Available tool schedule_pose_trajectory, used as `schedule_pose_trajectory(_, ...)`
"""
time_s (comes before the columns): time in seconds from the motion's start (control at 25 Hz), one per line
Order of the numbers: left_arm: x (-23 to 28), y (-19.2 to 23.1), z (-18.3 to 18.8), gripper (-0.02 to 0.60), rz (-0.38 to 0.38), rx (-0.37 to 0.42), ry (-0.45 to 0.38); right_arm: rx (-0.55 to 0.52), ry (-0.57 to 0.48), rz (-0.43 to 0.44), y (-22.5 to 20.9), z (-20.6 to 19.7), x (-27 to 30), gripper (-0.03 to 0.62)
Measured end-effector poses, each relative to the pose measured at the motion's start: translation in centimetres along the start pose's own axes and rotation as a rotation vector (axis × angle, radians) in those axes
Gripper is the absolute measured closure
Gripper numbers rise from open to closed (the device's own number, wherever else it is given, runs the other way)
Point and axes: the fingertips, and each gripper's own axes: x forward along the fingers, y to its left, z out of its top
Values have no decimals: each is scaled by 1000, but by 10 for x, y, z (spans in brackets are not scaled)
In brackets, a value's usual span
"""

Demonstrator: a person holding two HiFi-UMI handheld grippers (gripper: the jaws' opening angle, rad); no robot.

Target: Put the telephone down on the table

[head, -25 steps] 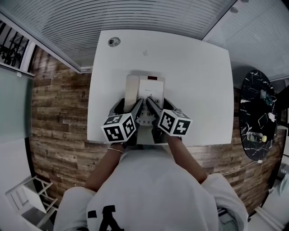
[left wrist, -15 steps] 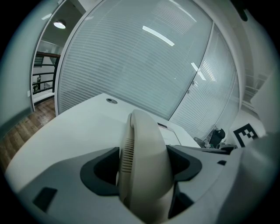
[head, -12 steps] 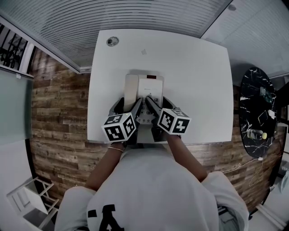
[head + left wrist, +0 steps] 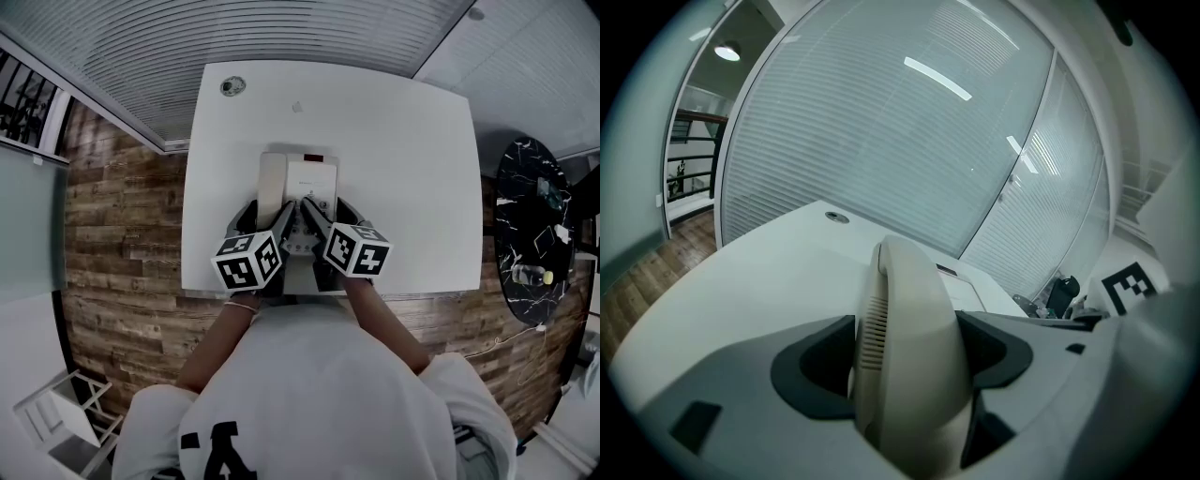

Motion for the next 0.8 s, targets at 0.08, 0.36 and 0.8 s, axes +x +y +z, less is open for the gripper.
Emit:
schedule_pose_trajectory(0.08,0,-1,0,252,1,12,1,-18,12,-6,1,1,-1,267)
schedule_pose_trajectory(0.36,-3,-2,0,252,5,37,-5,-55,-24,-16,6,10,-8,267)
schedule_pose_trajectory(0.8,-18,-11,29,252,18,161,-155,-126,-87,-33,12,19,-19,267)
